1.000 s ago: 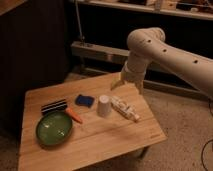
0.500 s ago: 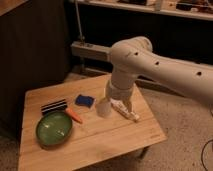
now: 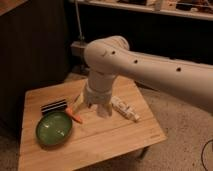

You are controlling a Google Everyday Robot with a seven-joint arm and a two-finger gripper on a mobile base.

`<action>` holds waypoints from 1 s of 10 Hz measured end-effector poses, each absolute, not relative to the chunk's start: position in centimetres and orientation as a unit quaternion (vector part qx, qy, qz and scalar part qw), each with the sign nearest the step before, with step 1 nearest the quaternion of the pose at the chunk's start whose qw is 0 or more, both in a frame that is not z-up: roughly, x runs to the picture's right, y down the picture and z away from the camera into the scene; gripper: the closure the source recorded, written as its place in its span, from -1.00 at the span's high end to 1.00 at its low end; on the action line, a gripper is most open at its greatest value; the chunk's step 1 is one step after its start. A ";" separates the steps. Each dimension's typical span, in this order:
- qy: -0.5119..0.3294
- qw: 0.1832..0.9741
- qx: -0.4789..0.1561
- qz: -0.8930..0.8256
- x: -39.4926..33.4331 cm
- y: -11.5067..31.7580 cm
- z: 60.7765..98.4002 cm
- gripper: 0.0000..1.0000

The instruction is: Move the arm in a circular motion

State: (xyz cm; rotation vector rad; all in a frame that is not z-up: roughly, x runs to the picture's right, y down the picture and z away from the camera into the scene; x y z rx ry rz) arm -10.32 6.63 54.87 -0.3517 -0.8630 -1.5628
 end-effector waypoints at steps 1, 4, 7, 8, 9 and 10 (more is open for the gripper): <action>-0.384 0.591 -0.138 -0.696 -12.9 5.8 55.0 0.60; -0.394 0.530 -0.099 -0.744 -19.2 3.1 55.8 0.60; -0.371 0.545 -0.098 -0.746 -18.9 0.4 58.6 0.60; -0.363 0.553 -0.103 -0.742 -17.2 -0.8 60.5 0.60; -0.358 0.561 -0.105 -0.739 -16.0 -1.8 62.0 0.60; -0.352 0.568 -0.109 -0.736 -14.7 -2.8 63.3 0.60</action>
